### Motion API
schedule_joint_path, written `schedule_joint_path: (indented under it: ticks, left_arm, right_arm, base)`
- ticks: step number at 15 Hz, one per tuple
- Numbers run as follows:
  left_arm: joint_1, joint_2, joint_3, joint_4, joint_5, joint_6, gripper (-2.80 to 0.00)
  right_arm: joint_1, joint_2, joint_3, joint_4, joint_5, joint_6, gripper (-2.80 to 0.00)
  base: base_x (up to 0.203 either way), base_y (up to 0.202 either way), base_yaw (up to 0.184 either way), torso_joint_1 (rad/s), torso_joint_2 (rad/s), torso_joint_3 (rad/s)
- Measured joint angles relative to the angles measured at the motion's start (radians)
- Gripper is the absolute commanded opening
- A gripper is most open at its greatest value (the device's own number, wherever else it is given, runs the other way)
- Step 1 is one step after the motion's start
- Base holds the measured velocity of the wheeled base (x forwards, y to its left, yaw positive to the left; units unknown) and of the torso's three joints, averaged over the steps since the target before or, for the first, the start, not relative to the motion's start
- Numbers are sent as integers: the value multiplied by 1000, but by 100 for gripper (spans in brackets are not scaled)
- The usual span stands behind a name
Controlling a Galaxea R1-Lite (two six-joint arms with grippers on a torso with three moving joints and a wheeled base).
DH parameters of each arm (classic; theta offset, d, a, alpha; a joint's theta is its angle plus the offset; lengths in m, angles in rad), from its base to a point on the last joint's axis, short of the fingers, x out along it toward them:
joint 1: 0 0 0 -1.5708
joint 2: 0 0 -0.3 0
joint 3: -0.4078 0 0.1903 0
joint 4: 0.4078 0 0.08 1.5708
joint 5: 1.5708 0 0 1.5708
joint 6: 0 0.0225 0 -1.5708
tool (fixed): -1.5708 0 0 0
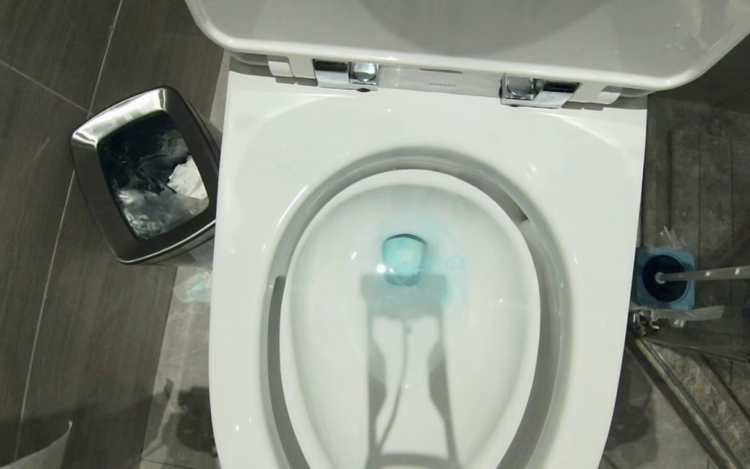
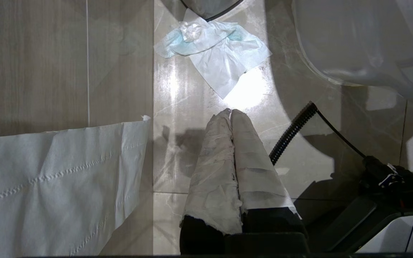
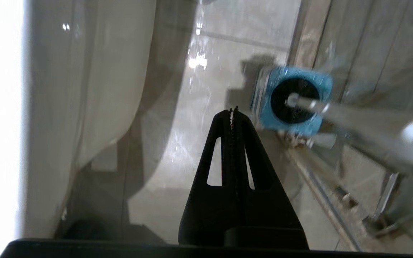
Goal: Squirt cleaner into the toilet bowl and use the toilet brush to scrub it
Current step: Scrub the toilet bowl
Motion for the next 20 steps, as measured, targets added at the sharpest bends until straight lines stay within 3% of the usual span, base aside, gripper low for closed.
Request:
schedule_joint_path:
  ticks: [3,6,9,14,16,20]
  left_arm:
    - [0,0,0,0,0,0,-280]
    - [0,0,0,0,0,0,-280]
    - [0,0,0,0,0,0,-280]
    - [0,0,0,0,0,0,-280]
    - [0,0,0,0,0,0,-280]
    - [0,0,0,0,0,0,-280]
  right_arm:
    - [11,-20,91,-31,0,-6,-280]
    - [26,-47,251,-163,-14,-46,-280]
    - [79,-74,412,-310,-119,-65,-280]
    - [96,-41,687,-729,-155,-137,-280]
    - [91,-20,721,-853,-159,-143,-280]
    - [72,33,732,-890,-224,-141,-280]
  base:
    - [0,0,0,0,0,0]
    - [0,0,0,0,0,0]
    - [0,0,0,0,0,0]
    - [0,0,0,0,0,0]
    - [0,0,0,0,0,0]
    - [0,0,0,0,0,0]
